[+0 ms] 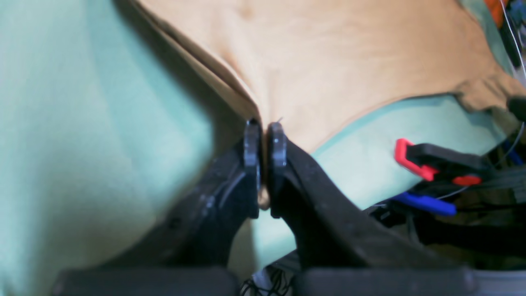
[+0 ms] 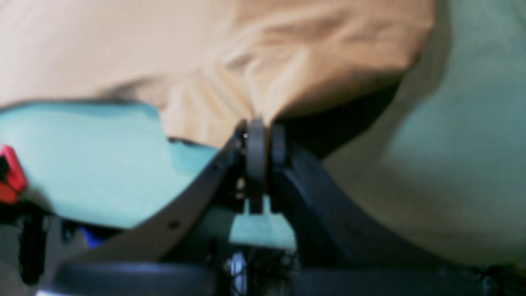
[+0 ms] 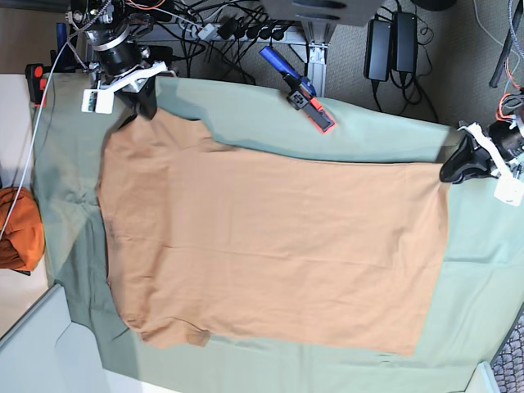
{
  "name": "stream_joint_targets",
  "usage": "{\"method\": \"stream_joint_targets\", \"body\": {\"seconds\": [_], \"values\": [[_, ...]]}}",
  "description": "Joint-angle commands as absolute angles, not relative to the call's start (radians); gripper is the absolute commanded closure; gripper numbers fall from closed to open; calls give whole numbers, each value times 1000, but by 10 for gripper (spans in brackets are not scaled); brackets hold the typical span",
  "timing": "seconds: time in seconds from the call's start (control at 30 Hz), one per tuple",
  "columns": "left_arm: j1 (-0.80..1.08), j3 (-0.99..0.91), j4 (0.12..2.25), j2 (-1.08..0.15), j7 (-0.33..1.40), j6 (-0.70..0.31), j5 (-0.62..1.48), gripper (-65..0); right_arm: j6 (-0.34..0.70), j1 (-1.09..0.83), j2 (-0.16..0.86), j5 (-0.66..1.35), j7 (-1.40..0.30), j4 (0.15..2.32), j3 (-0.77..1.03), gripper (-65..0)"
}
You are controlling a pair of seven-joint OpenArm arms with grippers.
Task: Fold the T-shirt properly
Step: 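Lift the held edge with both grippers and fold it across the shirt lengthwise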
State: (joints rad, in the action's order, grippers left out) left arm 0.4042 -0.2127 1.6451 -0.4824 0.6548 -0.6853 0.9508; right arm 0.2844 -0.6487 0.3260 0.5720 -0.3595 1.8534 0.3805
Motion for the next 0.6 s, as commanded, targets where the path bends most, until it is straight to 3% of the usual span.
{"method": "stream_joint_targets", "body": {"seconds": [0.0, 0.57], "values": [[399, -222, 1671, -499, 636, -698, 968, 0, 316, -653, 338, 584, -337, 1882, 400, 0], [248, -222, 1600, -474, 602, -698, 886, 0, 322, -381, 341, 568, -341, 1824, 428, 0]]}}
